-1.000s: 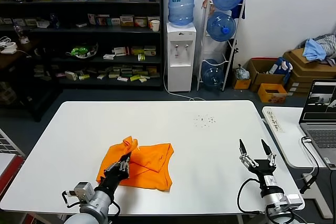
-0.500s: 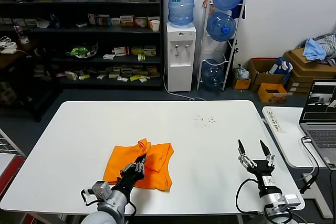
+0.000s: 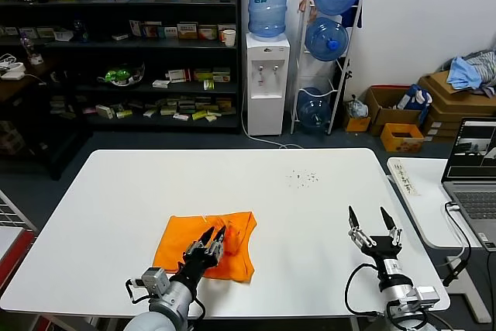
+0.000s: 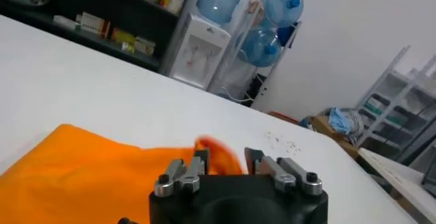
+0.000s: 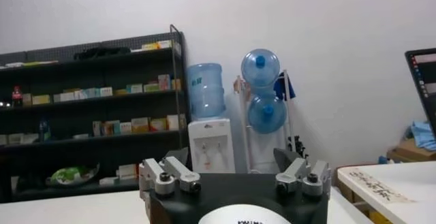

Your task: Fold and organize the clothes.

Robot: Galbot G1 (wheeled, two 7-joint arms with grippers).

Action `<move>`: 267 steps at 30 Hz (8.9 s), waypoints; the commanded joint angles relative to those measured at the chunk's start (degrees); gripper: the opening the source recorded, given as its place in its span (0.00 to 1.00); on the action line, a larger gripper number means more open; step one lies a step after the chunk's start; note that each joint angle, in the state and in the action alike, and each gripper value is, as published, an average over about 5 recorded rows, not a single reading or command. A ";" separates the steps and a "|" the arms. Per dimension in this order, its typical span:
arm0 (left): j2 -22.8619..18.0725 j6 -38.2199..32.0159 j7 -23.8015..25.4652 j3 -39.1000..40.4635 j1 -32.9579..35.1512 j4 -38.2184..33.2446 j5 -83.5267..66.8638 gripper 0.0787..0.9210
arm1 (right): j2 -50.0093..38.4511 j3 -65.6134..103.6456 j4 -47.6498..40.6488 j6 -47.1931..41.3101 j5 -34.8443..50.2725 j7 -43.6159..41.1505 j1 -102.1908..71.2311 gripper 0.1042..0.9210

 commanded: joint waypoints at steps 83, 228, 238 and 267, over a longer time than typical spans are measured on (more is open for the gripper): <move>13.91 -4.31 7.48 -7.28 -1.73 15.53 -5.28 0.43 | -0.54 -0.47 4.26 -0.73 1.22 0.62 -1.02 0.88; -12.75 -47.12 26.27 -31.82 15.83 12.24 21.91 0.88 | 11.33 6.03 4.18 11.25 -17.06 -7.87 -9.01 0.88; -11.67 -47.23 26.60 -33.55 15.19 13.31 21.38 0.88 | 11.40 6.58 2.98 12.09 -16.23 -7.98 -8.38 0.88; -11.95 -47.66 27.20 -33.36 14.92 14.37 21.36 0.88 | 11.71 6.23 1.94 12.04 -15.94 -8.07 -7.69 0.88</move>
